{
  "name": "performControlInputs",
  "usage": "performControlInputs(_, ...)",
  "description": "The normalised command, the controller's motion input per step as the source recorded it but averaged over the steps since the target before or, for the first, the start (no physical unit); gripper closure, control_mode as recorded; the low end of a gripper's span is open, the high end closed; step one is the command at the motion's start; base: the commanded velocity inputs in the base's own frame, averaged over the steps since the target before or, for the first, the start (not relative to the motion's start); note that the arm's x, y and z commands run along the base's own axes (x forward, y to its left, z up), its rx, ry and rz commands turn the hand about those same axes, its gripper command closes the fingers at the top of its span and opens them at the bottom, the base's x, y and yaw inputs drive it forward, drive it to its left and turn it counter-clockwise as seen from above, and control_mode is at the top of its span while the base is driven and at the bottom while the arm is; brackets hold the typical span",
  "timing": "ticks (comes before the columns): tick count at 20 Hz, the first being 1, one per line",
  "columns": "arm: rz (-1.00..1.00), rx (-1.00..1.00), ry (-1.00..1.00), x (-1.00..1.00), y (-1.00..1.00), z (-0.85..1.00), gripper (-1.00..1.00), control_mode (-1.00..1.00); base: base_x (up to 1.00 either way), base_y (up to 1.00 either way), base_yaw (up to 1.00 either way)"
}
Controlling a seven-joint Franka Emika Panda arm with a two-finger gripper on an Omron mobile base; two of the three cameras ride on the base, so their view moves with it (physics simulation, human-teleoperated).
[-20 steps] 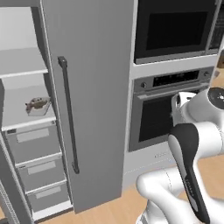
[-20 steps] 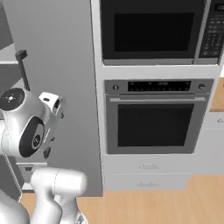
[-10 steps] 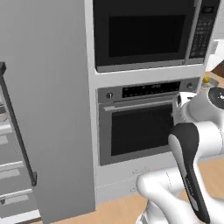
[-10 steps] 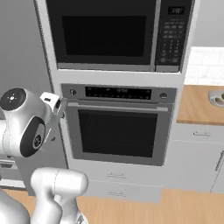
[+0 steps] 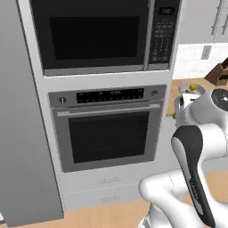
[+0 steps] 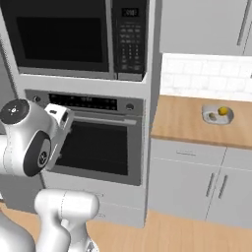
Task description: Take the meat container that has the fish and place it on the second highest rack of the freezer. Then take the vegetable container that has the sweet potato and lemon and place it on the highest rack of the freezer.
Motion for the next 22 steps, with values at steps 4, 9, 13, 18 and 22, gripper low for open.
performControlInputs(4, 0.00, 0.00, 0.00, 0.00, 0.00, 0.00, -1.00, 1.00, 0.21, -1.00, 0.00)
performControlInputs(9, 0.00, 0.00, 0.00, 0.00, 0.00, 0.00, -1.00, 1.00, 0.33, -1.00, -0.02)
performControlInputs(13, 0.00, 0.00, 0.00, 0.00, 0.00, 0.00, -1.00, 1.00, 0.54, -1.00, -0.01)
performControlInputs(18, 0.00, 0.00, 0.00, 0.00, 0.00, 0.00, -1.00, 1.00, 0.76, -1.00, 0.00)
performControlInputs(22, 0.00, 0.00, 0.00, 0.00, 0.00, 0.00, -1.00, 1.00, 0.56, -0.58, 0.01)
